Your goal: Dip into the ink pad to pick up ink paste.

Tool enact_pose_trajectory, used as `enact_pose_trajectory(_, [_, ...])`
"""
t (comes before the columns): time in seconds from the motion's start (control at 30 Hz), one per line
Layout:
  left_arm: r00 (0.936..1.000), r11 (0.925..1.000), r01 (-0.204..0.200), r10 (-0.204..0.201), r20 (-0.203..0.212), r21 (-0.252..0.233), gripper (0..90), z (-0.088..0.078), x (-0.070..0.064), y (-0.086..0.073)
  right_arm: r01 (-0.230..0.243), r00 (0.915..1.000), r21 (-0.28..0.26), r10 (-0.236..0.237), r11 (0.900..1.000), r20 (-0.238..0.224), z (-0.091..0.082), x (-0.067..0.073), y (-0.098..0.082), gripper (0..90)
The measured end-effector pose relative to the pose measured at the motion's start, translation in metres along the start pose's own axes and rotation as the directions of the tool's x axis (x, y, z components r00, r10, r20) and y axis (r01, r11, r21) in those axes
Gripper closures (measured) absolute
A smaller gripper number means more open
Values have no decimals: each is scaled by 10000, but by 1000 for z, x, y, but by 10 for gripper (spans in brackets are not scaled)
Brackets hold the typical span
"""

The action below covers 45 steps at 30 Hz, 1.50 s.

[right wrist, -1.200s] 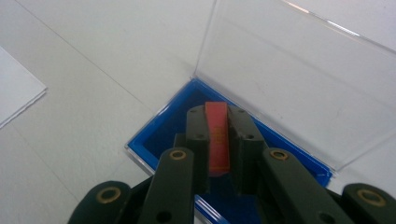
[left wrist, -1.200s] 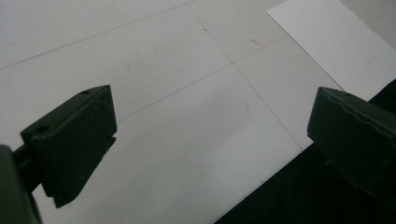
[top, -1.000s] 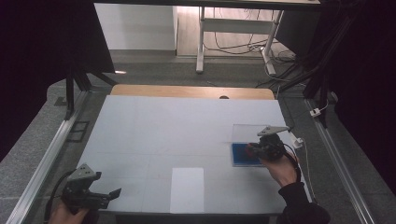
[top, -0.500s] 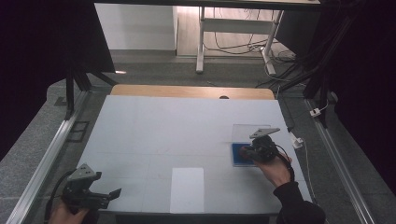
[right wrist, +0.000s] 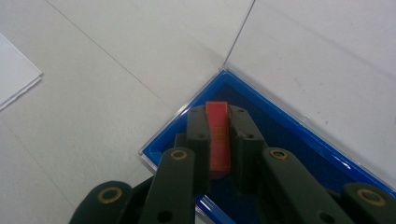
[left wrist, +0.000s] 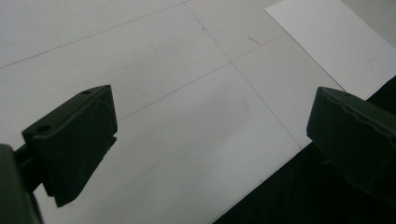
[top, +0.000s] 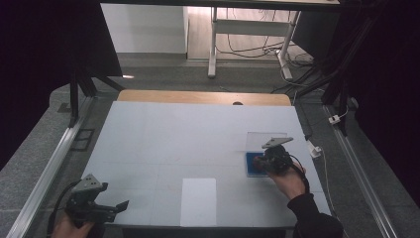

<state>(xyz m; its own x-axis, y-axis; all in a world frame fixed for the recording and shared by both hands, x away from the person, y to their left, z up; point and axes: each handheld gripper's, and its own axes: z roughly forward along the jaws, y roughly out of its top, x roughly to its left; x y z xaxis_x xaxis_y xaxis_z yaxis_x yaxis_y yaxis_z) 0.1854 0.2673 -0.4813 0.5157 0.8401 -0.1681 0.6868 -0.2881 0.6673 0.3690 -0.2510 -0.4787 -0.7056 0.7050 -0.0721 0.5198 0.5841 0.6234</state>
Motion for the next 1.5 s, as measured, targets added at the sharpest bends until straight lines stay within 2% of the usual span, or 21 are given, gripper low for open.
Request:
enact_pose_trajectory(0.17, [10000, 10000, 1, -1, 6, 15, 22, 1, 0, 0, 539, 9970, 185, -548, 9984, 542, 1, 12, 2, 802])
enact_pose_trajectory(0.2, [10000, 10000, 5, -5, 6, 14, 22, 1, 0, 1, 560, 9969, 226, -571, 9982, 538, 1, 13, 2, 802])
enact_pose_trajectory(0.27, [10000, 10000, 14, -14, 17, 17, 22, 1, 0, 1, 406, 9981, 104, -411, 9991, 455, 1, 10, 1, 802])
enact_pose_trajectory(0.33, [10000, 10000, 5, -5, 16, 15, 22, 1, 0, 1, -14, 9999, -93, 16, 10000, 137, 1, 4, -2, 803])
enact_pose_trajectory(0.47, [10000, 10000, 7, -7, 33, 4, 22, 0, 0, 1, -436, 9989, -252, 432, 9987, -172, 0, -3, -5, 803])
enact_pose_trajectory(0.8, [10000, 10000, 53, -53, 83, -5, 23, 1, 1, 1, -21, 10000, -73, 21, 10000, 83, -1, 2, -2, 799])
enact_pose_trajectory(1.0, [9999, 10000, 81, -81, 115, -2, 23, 1, 1, 0, -129, 9999, -131, 130, 9998, 34, -2, 1, -2, 797])
enact_pose_trajectory(1.07, [9999, 10000, 87, -87, 121, -8, 24, 1, 2, 0, -402, 9992, -247, 399, 9989, -95, -3, -2, -3, 796])
enact_pose_trajectory(1.23, [9999, 10000, 95, -94, 132, -7, 24, 1, 2, 1, -535, 9985, -735, 541, 9959, 64, -12, -7, -2, 796])
enact_pose_trajectory(1.33, [9999, 10000, 93, -93, 135, -10, 24, 0, 2, 0, -610, 9973, -941, 645, 9937, 353, -19, -12, -2, 796])
enact_pose_trajectory(1.5, [9999, 10000, 94, -94, 145, -4, 25, 1, 2, 1, -795, 9934, -922, 865, 9926, 747, -24, -23, -7, 796])
